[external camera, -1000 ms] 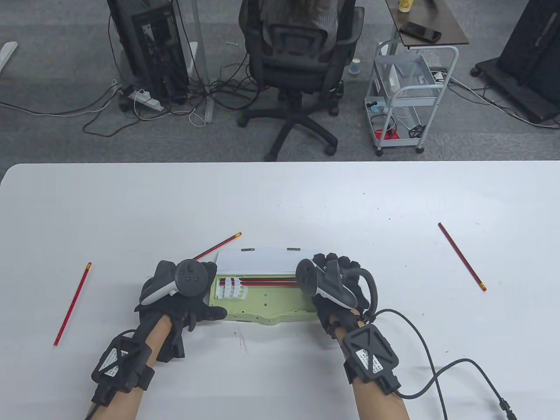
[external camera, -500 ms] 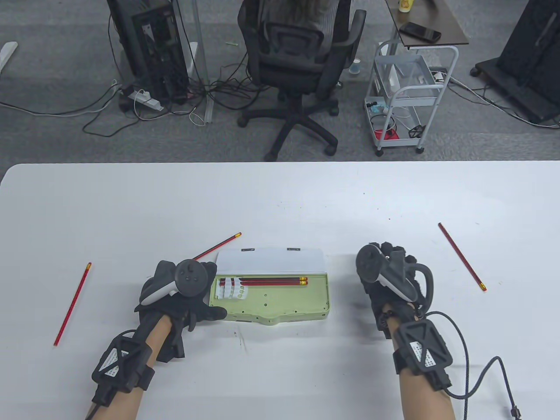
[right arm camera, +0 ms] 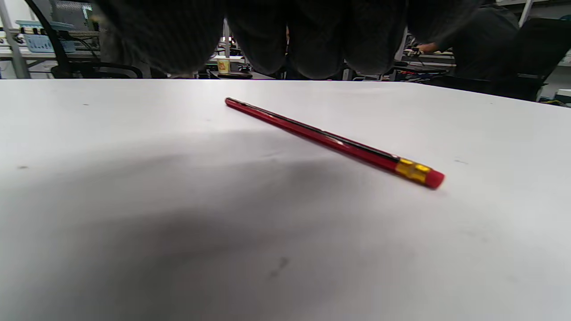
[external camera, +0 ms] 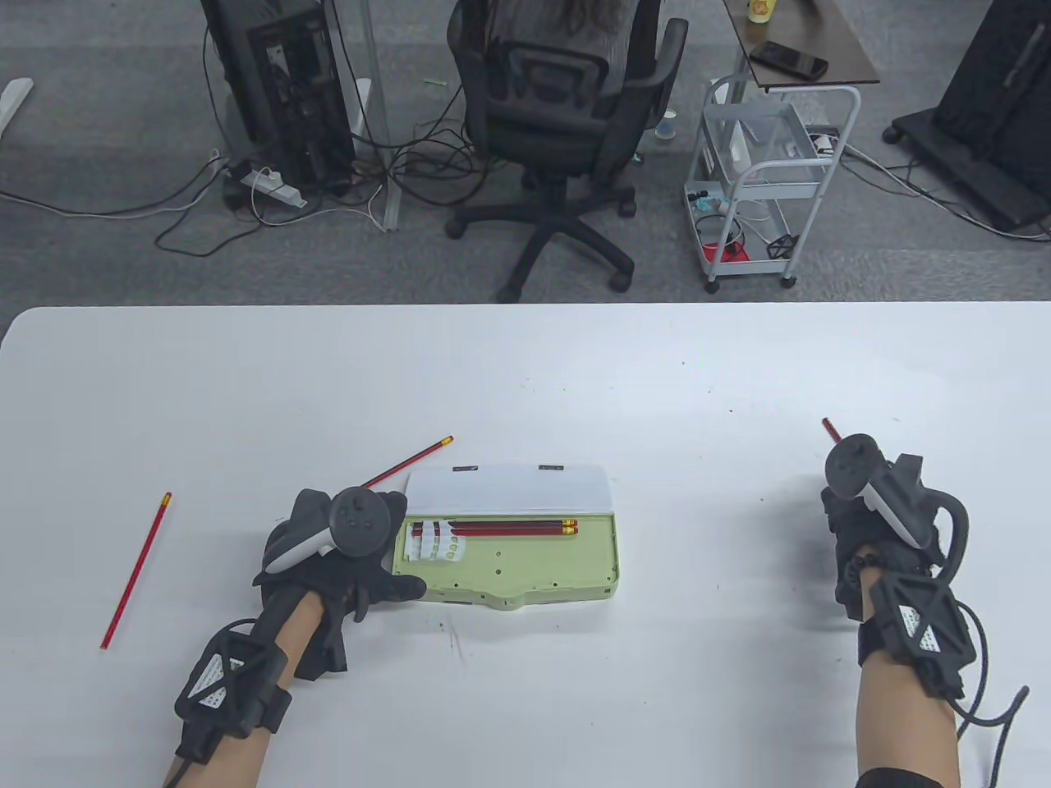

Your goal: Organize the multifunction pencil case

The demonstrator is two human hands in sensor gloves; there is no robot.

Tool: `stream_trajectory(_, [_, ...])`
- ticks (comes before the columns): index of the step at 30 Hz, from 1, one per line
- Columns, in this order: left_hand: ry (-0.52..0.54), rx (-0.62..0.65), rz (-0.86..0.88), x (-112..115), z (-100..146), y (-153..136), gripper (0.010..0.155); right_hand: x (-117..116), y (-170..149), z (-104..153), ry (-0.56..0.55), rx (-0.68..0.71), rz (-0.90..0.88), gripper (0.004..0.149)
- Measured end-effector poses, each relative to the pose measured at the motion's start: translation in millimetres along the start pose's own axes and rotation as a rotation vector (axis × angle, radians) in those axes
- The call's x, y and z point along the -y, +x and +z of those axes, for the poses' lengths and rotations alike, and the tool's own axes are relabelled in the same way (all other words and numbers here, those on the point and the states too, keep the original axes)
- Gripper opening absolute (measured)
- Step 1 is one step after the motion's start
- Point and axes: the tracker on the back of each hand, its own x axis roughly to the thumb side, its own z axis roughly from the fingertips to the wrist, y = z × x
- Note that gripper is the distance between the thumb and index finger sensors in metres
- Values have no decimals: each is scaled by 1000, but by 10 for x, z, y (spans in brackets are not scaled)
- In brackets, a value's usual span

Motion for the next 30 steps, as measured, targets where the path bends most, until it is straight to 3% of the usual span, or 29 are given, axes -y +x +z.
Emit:
stream_trajectory(16, [-5, 2, 10, 7, 1, -3, 112, -255, -88, -338, 27, -146, 201, 50])
stream_trajectory(30, [-4, 0, 6, 6, -3, -5, 112, -223, 76, -384, 20, -152, 310, 40])
